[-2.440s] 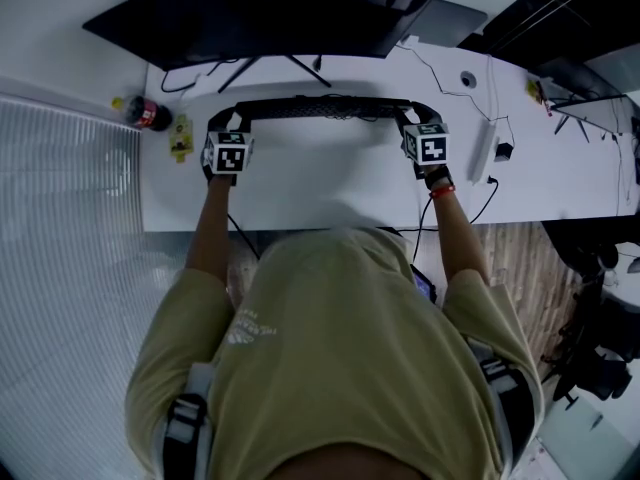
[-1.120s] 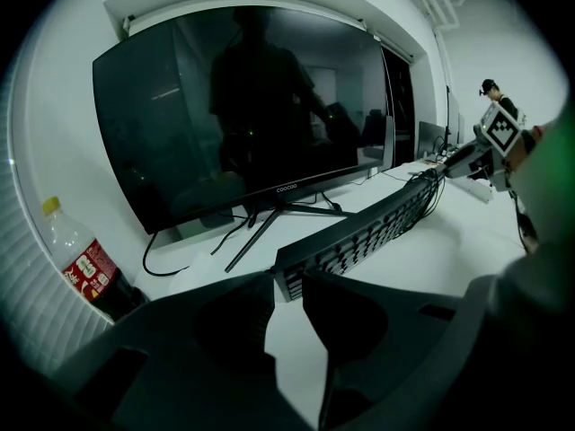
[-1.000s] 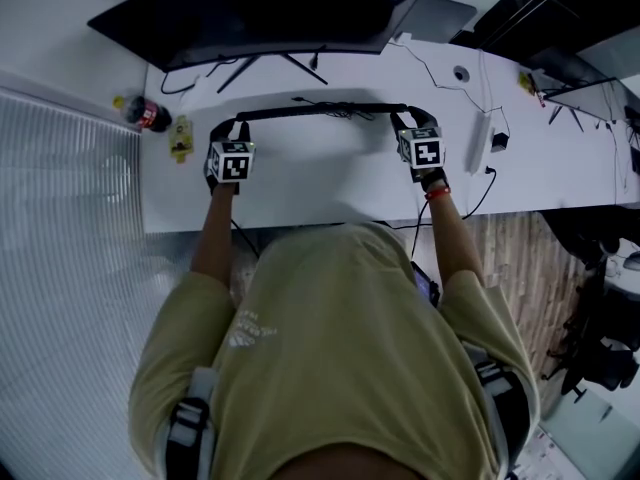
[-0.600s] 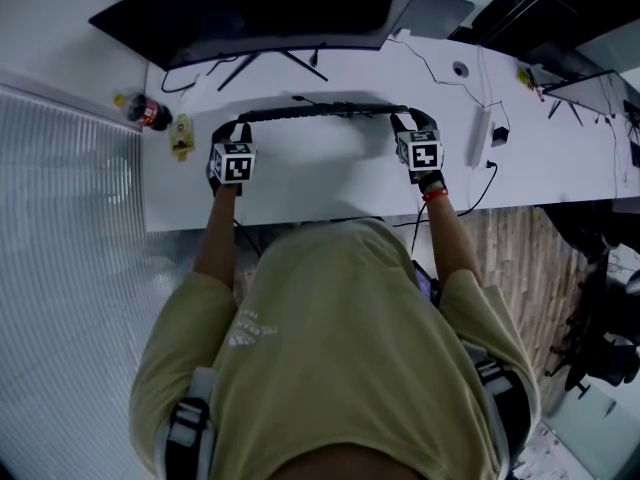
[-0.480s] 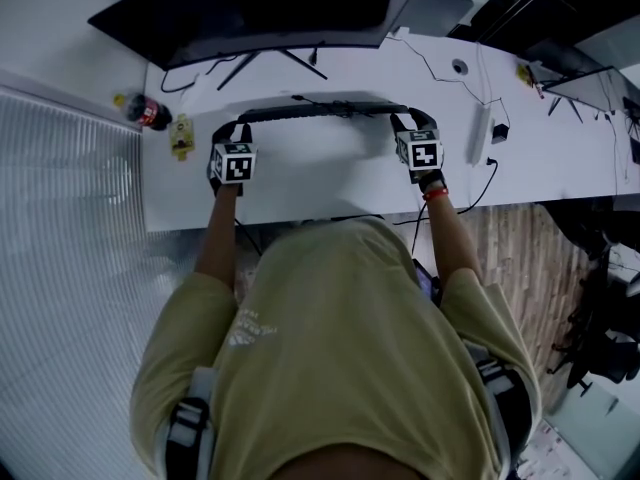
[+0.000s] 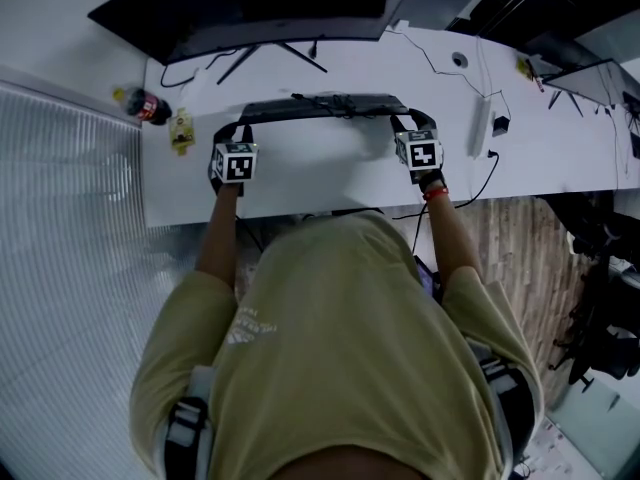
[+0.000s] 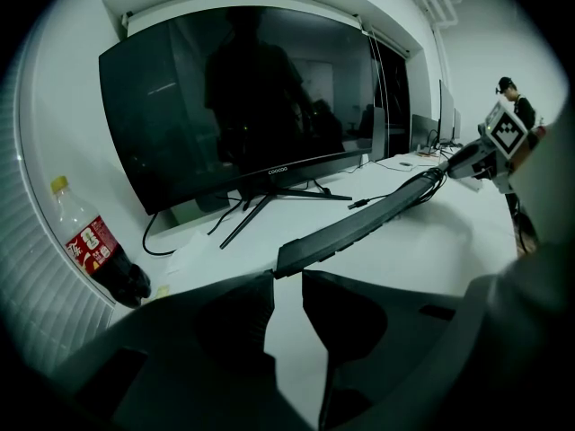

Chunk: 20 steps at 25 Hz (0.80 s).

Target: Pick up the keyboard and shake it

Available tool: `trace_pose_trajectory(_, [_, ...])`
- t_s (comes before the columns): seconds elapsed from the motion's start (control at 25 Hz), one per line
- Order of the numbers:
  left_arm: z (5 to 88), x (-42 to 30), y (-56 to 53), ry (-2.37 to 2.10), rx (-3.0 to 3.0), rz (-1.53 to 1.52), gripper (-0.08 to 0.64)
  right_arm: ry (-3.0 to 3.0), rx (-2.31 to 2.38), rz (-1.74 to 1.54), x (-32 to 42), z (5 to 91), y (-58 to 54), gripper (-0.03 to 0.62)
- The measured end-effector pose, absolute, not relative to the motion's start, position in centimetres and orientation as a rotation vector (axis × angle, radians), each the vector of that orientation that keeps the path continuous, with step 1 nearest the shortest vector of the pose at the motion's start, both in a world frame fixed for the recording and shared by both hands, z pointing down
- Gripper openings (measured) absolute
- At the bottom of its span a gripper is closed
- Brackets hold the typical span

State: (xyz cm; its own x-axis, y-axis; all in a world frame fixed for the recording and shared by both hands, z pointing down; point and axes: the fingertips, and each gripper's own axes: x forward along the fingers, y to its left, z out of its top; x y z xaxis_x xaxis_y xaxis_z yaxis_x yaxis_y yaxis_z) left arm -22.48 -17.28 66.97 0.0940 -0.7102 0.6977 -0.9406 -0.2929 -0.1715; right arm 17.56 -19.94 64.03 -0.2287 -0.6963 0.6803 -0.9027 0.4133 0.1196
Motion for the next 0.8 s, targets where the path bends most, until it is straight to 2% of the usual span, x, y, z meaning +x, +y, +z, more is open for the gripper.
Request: trace_pose_trajectory(0.8, [69.6, -22.2, -14.8, -1.543, 2.053, 1.085, 0.109, -1.947, 1.33, 0.416, 17.9, 67.4, -17.1, 0.206])
